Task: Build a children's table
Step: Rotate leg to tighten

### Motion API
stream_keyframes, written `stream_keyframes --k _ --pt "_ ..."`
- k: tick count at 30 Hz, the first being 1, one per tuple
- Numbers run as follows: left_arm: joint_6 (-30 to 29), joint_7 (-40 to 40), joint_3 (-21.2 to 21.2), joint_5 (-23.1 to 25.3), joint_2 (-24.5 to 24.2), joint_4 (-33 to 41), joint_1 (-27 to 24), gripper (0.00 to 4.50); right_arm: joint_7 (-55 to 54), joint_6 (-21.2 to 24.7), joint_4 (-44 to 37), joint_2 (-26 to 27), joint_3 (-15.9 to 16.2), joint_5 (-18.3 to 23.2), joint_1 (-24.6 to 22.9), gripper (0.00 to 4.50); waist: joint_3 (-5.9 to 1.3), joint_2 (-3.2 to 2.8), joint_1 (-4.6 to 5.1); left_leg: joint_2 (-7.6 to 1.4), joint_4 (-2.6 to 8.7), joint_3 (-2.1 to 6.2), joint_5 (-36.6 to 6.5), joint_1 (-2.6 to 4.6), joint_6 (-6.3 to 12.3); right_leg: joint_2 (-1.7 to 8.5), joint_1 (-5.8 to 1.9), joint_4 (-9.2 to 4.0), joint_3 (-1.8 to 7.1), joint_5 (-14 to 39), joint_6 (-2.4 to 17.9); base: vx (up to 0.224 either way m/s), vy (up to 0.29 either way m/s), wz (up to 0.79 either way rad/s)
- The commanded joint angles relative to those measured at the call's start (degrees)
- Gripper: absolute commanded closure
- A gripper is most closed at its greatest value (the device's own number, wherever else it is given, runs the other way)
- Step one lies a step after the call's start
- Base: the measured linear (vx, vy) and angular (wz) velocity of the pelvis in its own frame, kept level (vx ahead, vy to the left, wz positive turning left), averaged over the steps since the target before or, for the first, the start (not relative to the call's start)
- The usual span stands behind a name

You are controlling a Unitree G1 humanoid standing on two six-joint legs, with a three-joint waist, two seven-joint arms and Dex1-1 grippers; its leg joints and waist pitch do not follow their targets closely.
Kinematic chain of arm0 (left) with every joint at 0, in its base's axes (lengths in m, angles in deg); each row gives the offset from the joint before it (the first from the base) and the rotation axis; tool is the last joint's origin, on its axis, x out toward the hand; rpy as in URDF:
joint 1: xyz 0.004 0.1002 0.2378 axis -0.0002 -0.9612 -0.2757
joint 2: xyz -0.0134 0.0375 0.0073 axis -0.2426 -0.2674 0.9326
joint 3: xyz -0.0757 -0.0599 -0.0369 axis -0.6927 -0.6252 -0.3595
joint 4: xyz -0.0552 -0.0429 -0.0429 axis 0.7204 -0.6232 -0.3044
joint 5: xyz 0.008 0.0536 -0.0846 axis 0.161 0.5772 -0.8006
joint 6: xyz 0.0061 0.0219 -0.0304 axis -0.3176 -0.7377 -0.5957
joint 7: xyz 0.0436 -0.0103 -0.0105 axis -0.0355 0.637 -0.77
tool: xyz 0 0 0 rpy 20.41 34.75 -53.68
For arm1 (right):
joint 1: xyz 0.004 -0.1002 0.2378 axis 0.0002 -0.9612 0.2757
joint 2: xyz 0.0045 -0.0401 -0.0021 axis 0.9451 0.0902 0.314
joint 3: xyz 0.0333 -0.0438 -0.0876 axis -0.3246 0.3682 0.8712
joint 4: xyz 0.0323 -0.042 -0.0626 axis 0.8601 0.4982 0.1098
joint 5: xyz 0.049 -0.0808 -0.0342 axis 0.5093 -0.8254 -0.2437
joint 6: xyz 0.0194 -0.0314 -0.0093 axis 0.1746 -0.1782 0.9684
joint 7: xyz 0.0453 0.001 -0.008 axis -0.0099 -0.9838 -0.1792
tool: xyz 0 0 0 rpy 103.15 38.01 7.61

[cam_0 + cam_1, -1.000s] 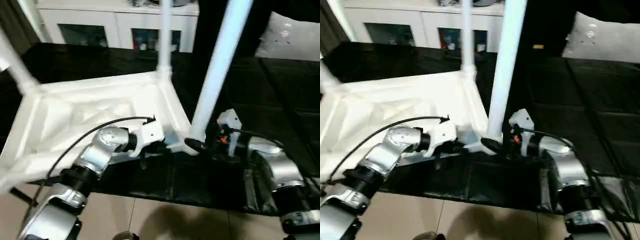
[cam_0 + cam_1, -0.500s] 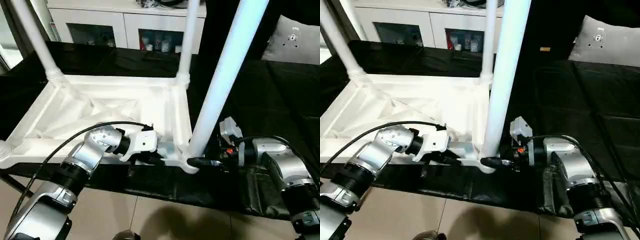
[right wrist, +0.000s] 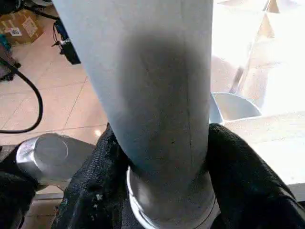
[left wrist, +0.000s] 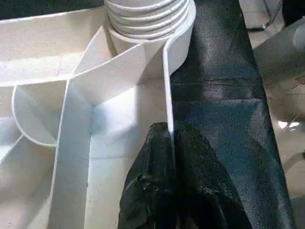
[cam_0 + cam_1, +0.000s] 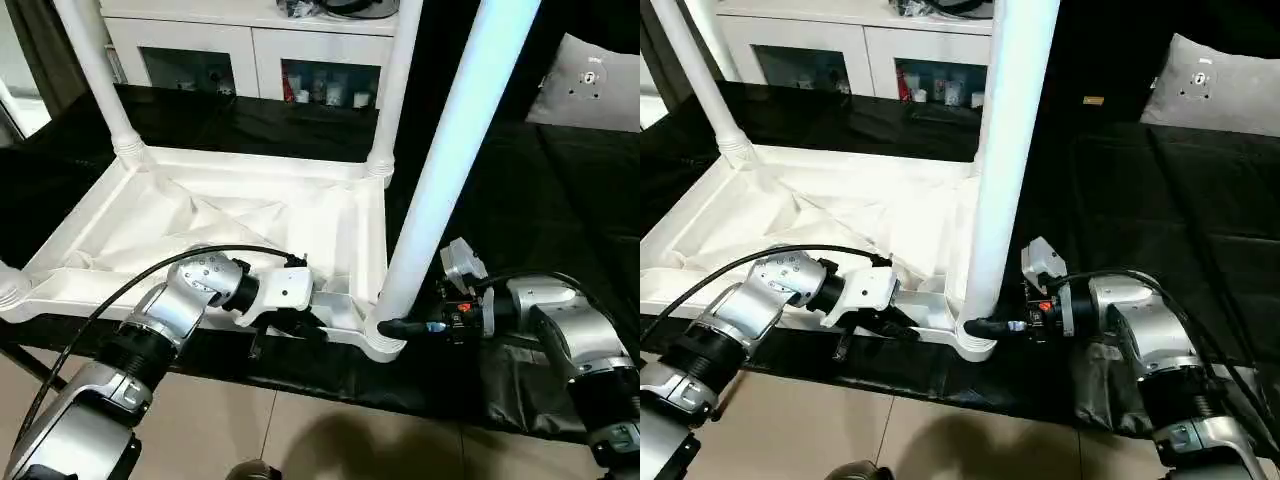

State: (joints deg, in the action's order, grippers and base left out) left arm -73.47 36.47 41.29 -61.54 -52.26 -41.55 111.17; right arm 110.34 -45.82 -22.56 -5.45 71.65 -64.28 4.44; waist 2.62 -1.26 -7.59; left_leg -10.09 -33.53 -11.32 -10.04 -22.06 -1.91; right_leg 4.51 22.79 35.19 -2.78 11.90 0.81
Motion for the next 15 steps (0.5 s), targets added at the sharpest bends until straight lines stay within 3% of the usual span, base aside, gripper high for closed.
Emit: stream_keyframes --k 1,5,7,8,9,10,12,13,15 --pt "-3.30 -0.39 2.31 1.64 0.97 0.10 -2.18 4.50 -1.38 2.50 -1.65 1.87 0.41 2.15 -1.18 2.43 -3.32 0.81 0.22 -3.67 3.52 1.34 -8.69 1.22 4.35 4.34 -2.41 -3.73 2.28 5.82 13.35 0.000 0.000 0.00" --pt "-11.16 -5.74 0.62 0.52 4.28 2.84 -3.24 4.50 -13.62 2.88 -1.40 6.06 -0.68 -1.44 -1.28 2.45 -2.80 0.94 0.81 -3.54 3.99 1.47 -12.07 1.30 2.65 4.40 -2.17 -4.48 2.32 12.89 12.14 0.000 0.000 0.00" --pt "-15.91 -11.67 -1.51 -0.40 8.06 3.67 -2.98 4.50 -23.91 4.06 0.36 10.19 -2.63 -3.28 -0.26 2.48 -2.12 0.95 1.90 -3.25 4.50 1.85 -16.88 1.56 0.28 4.61 -1.89 -5.55 2.40 23.44 9.73 0.000 0.000 0.00" --pt "-17.93 -14.24 -2.40 -0.63 9.65 3.73 -2.66 4.50 -27.27 4.57 1.08 11.77 -3.52 -3.45 0.19 2.48 -1.91 0.92 2.31 -3.22 4.59 1.84 -18.28 1.74 -0.50 4.54 -1.65 -5.68 2.45 25.97 9.25 0.000 0.000 0.00" --pt "-19.85 -16.55 -3.14 -0.82 11.00 3.83 -2.35 4.50 -29.99 5.07 1.62 13.13 -4.34 -3.44 0.54 2.50 -1.78 0.98 2.99 -3.06 4.70 2.34 -20.88 2.02 -1.43 4.83 -1.59 -6.35 2.18 31.70 7.67 0.000 0.000 0.00" --pt "-21.40 -19.07 -3.77 -0.90 12.73 3.85 -1.85 4.50 -33.63 5.25 2.37 14.99 -5.04 -3.83 0.97 2.52 -1.73 1.02 3.35 -3.06 4.85 2.57 -21.57 1.92 -1.80 4.84 -1.76 -6.43 2.10 33.25 6.81 0.000 0.000 0.00" --pt "-23.09 -23.17 -4.62 -0.45 15.35 3.66 -0.99 4.50 -38.65 5.03 3.54 17.63 -5.71 -4.67 1.53 2.52 -2.30 0.68 4.29 -3.11 5.12 2.80 -21.70 1.90 -2.04 4.59 -1.86 -6.50 2.07 29.62 6.32 0.000 0.000 0.00" --pt "-23.73 -25.16 -5.04 -0.07 16.50 3.50 -0.61 4.50 -40.69 4.91 4.07 18.73 -5.98 -5.01 1.77 2.52 -2.37 0.69 4.91 -3.19 5.17 2.63 -20.96 1.80 -1.89 4.36 -1.83 -6.22 2.21 25.11 7.76 0.000 0.000 0.00" --pt "-24.14 -28.89 -5.66 0.71 18.91 2.95 0.19 4.50 -43.49 3.87 4.19 20.68 -5.07 -6.57 1.82 2.52 -2.46 0.77 5.14 -3.02 4.98 2.21 -19.66 1.74 -0.87 4.19 -1.87 -6.27 2.33 20.57 9.06 0.000 0.000 0.00"
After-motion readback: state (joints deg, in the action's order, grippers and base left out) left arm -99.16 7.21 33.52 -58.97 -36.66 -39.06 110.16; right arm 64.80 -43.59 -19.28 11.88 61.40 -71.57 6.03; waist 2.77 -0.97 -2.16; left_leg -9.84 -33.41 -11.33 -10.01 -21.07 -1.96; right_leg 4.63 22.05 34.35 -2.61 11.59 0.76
